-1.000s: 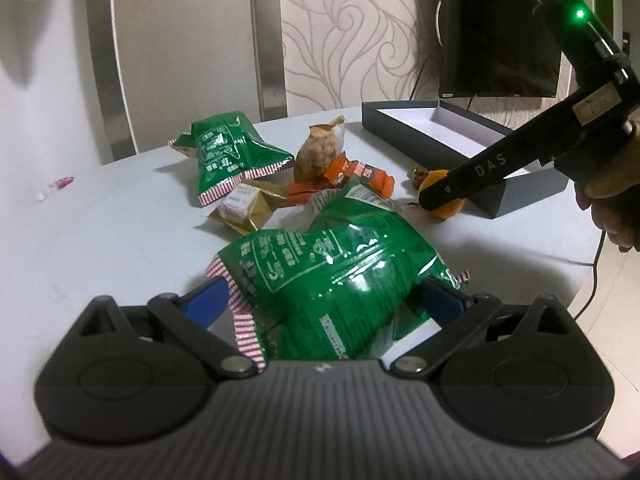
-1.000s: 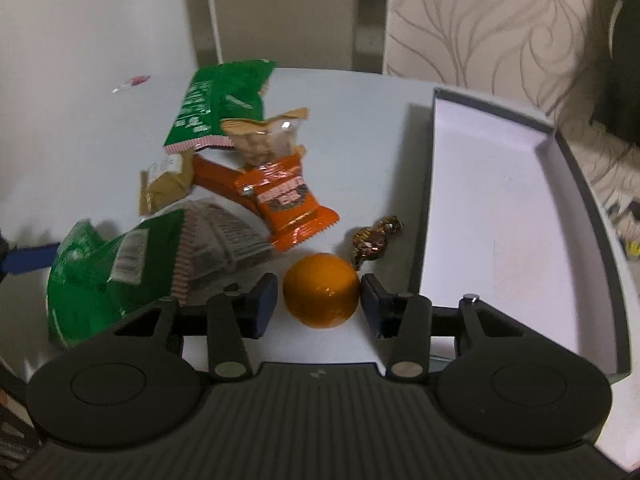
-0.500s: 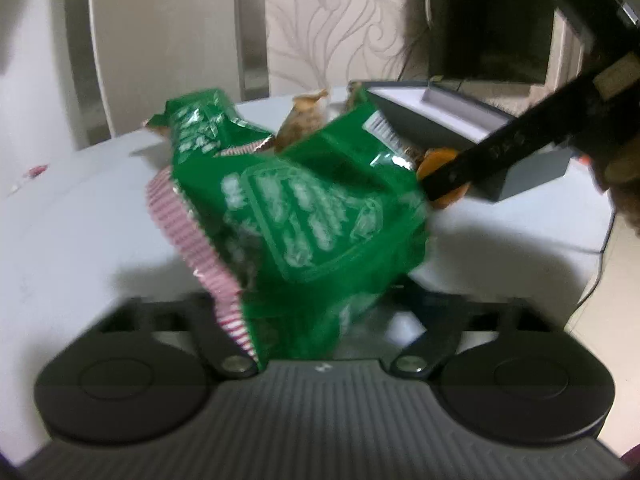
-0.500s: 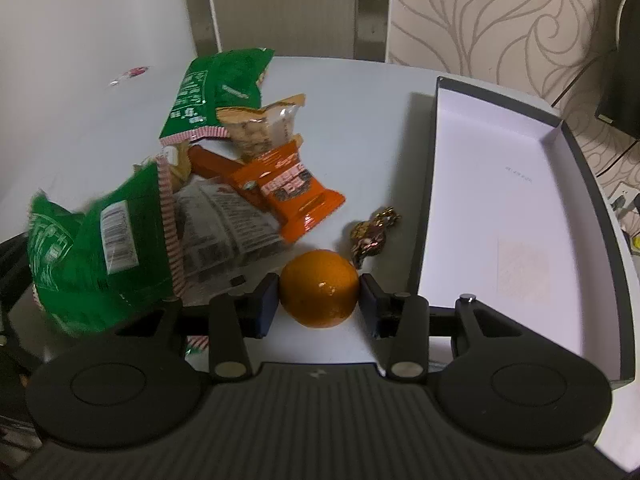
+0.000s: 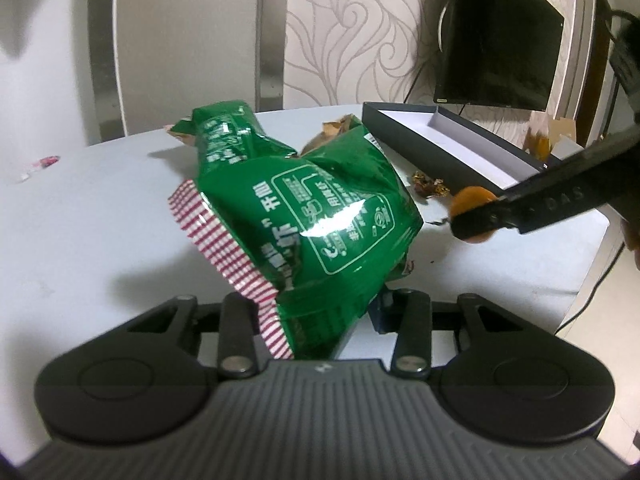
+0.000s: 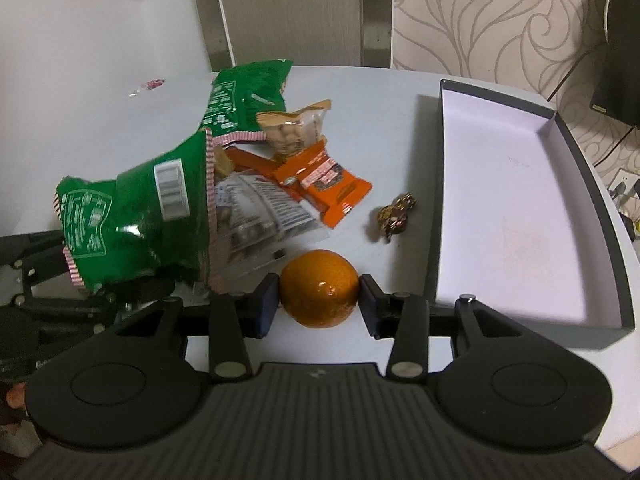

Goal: Organize snacks
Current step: 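Lift the green chip bag with the left gripper while the right gripper grasps the orange, then carry the chip bag and orange into the grey box with both grippers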

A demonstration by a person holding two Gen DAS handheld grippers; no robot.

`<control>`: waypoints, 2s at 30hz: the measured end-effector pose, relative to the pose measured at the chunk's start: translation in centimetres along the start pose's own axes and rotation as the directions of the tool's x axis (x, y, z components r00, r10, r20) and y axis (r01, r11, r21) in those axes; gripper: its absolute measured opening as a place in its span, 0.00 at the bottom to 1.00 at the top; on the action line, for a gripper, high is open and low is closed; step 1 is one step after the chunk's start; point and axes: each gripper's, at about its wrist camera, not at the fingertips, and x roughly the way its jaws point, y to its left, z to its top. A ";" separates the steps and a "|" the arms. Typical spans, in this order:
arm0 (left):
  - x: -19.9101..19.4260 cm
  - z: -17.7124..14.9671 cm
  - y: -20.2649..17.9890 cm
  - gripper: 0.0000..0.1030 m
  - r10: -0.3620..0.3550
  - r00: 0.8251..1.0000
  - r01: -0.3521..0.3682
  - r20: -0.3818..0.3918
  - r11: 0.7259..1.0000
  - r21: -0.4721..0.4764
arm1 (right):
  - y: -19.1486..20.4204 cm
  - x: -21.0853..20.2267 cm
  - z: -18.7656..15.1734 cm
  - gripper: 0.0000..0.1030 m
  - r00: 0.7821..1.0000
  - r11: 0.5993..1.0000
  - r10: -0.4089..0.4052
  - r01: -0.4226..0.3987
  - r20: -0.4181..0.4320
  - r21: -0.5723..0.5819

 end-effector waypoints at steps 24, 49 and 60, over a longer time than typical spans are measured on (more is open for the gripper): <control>-1.3 6.1 2.5 0.40 -0.131 0.985 0.121 0.117 0.989 0.089 | 5.3 -7.8 -0.3 0.47 0.993 0.990 -0.062 0.048 0.101 0.134; 15.8 14.2 -12.8 0.40 -0.134 0.989 0.126 0.069 0.985 0.116 | -12.4 -5.7 1.8 0.47 0.985 0.986 -0.134 0.122 0.104 0.114; 20.2 15.1 -14.7 0.40 -0.044 0.999 0.042 0.030 0.995 0.091 | -15.3 -2.9 1.8 0.47 0.996 0.995 -0.079 0.076 0.051 0.058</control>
